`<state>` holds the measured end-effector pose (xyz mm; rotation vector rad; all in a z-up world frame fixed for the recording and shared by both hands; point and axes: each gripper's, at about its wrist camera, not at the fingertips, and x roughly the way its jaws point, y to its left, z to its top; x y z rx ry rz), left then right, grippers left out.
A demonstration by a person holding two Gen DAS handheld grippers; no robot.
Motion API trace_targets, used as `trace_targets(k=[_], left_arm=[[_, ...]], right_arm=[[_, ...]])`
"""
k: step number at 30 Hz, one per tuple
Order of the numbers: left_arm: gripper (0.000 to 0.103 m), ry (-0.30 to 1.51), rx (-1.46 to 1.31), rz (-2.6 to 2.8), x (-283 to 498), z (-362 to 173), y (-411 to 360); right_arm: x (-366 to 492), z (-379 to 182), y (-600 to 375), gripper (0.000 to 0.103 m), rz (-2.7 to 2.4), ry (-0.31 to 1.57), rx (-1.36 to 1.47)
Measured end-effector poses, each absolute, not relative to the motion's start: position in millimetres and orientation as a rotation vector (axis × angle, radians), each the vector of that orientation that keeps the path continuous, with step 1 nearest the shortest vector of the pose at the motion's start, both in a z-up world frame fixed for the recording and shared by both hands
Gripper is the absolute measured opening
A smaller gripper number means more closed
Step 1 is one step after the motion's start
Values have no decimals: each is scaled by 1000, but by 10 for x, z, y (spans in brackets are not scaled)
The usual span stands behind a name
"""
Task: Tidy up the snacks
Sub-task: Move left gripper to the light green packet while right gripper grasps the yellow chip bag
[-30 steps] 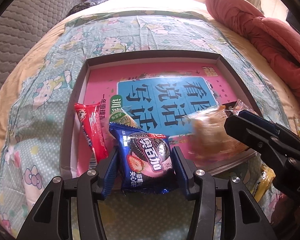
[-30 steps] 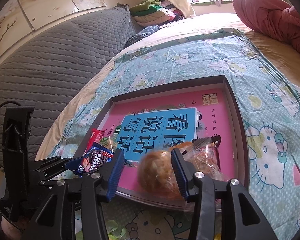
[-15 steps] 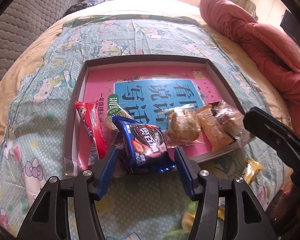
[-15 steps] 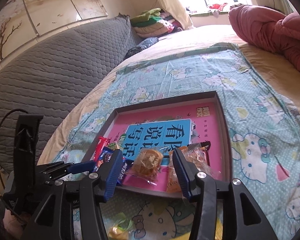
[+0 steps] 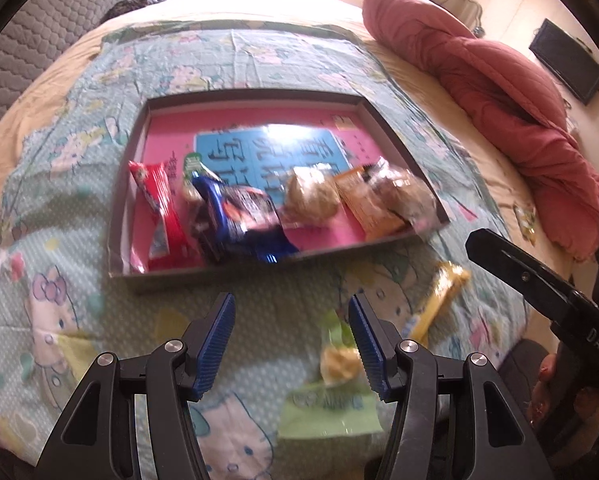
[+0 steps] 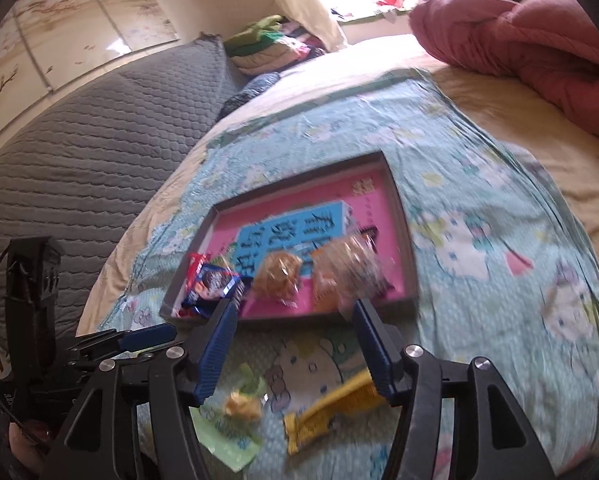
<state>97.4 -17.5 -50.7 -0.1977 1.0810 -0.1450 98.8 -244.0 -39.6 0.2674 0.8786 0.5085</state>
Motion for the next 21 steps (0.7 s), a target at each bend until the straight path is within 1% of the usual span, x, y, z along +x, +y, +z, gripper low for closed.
trace_targets(k=[10, 21], left_arm=[[61, 1130, -163, -230, 812, -673, -343], [61, 1172, -165, -274, 768, -899, -472]], right_arm=[[730, -687, -2581, 61, 410, 1038, 324], [836, -1010, -2578, 61, 362, 1133, 375]])
